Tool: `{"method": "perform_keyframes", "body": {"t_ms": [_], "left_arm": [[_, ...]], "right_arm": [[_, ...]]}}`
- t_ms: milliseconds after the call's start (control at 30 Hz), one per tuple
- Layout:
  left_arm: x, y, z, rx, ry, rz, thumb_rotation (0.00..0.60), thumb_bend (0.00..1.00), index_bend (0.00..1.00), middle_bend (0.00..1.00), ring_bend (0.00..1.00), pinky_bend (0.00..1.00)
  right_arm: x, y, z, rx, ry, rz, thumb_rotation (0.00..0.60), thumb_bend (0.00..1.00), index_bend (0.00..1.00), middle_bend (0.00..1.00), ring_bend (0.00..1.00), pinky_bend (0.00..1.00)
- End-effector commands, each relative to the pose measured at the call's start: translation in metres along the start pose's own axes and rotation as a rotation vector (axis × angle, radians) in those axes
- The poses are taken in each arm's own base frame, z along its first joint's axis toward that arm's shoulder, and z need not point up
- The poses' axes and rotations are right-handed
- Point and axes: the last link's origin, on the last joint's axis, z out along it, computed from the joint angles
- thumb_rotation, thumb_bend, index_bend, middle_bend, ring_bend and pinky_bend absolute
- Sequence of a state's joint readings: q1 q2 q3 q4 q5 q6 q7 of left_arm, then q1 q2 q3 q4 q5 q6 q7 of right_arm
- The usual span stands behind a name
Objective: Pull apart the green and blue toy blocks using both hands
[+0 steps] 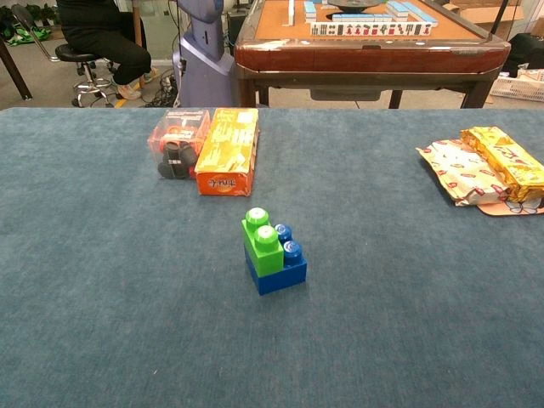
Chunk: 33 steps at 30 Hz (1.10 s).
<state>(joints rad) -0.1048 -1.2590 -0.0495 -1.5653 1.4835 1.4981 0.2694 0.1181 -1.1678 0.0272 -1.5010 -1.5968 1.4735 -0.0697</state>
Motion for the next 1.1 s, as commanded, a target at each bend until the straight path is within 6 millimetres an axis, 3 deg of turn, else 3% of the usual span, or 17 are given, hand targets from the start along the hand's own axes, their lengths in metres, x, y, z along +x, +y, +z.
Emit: {"method": "perform_keyframes", "body": {"t_ms": [33,267,433,567,667,800,1100], "left_arm": [[0.000,0.001,-0.001,0.000,-0.003,-0.003,0.600,0.25,0.37,0.41,0.41,0.63],[0.002,0.013,0.000,-0.016,-0.025,-0.061,0.600,0.25,0.38,0.45,0.44,0.63],[0.009,0.036,0.007,-0.071,-0.024,-0.139,0.600,0.23,0.37,0.56,0.54,0.71],[0.016,0.065,0.013,-0.156,-0.034,-0.165,0.600,0.16,0.35,0.65,0.65,0.79],[0.021,0.090,0.019,-0.216,-0.032,-0.202,0.600,0.10,0.33,0.76,0.75,0.91],[0.029,0.126,0.026,-0.296,-0.035,-0.264,0.600,0.04,0.24,0.88,0.95,1.00],[0.033,0.205,0.038,-0.454,-0.077,-0.306,0.600,0.00,0.12,0.98,1.00,1.00]], "right_arm": [[-0.002,-0.001,0.000,0.004,-0.004,0.000,0.600,0.16,0.30,0.38,0.40,0.45],[0.002,0.000,0.000,0.003,0.005,0.015,0.600,0.16,0.30,0.38,0.43,0.48],[0.007,0.002,0.001,-0.003,0.022,0.030,0.600,0.16,0.30,0.38,0.44,0.48],[0.012,0.002,0.002,-0.003,0.038,0.029,0.600,0.16,0.30,0.39,0.45,0.49],[0.015,0.003,0.001,-0.004,0.051,0.030,0.600,0.16,0.30,0.39,0.45,0.49],[0.019,0.004,0.000,-0.008,0.060,0.031,0.600,0.16,0.30,0.39,0.45,0.49],[0.024,0.010,0.003,-0.014,0.066,0.038,0.600,0.16,0.30,0.39,0.45,0.49]]}}
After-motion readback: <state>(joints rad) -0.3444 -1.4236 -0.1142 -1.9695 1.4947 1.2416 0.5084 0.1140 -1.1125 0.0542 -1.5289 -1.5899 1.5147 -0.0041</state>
